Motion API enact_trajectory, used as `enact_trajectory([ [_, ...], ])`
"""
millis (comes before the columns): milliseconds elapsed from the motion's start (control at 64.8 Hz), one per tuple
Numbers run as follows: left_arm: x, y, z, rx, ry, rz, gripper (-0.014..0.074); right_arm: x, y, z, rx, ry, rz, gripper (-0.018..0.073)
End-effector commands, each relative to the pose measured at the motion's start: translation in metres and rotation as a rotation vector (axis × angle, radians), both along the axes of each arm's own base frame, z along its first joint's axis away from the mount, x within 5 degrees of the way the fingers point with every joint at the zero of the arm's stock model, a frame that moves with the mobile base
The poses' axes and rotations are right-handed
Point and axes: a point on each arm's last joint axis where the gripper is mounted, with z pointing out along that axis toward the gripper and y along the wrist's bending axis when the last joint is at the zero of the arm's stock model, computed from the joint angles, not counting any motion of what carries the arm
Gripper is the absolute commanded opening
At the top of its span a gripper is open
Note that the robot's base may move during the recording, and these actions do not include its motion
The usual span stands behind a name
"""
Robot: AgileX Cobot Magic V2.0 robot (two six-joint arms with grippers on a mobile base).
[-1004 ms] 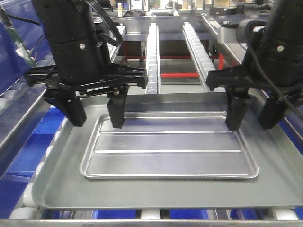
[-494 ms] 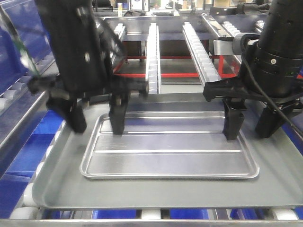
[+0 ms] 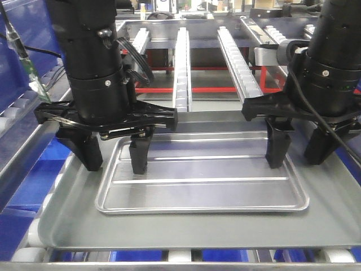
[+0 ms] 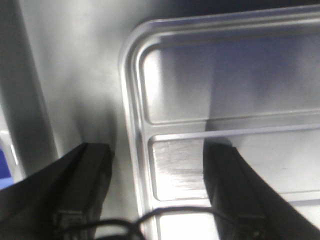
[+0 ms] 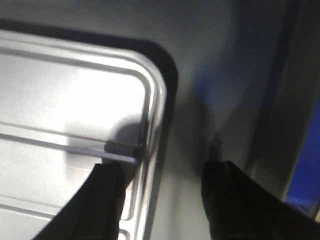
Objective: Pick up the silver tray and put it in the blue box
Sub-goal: 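Lower both grippers onto opposite rims of the silver tray, then close both grippers on the tray rims and lift the tray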
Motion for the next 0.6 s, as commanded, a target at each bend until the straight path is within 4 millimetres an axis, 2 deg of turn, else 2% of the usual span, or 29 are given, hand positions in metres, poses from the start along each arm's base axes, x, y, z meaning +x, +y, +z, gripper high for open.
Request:
enact_trajectory([
  [0,0.0027,-0.0001,0.0244,-0.056,-0.064,0.026,0.0325,0.0046,0.0017,0.0232,0.036,-0.095,0.001,0.0455],
  [170,0.0028,0.0002,0.0243,-0.062,-0.060,0.057,0.0295,0.0047,0.0014,0.0232,0.032,-0.097,0.003,0.0428],
  [432,0.0040,-0.0014,0.0159,-0.053,-0.039,0.063,0.0100,0.0042,0.0016,0.0230,0.034,-0.090,0.002,0.0229],
  [540,0.0040,-0.0014,0.0159,-0.053,-0.039,0.063,-0.0018,0.0035,0.0010,0.0226,0.026,-0.082,0.004,0.0080],
  [587,0.0040,-0.0014,0.0159,-0.053,-0.039,0.063,-0.0063,0.0033,0.0012,0.0226,0.029,-0.079,0.002,0.0043],
])
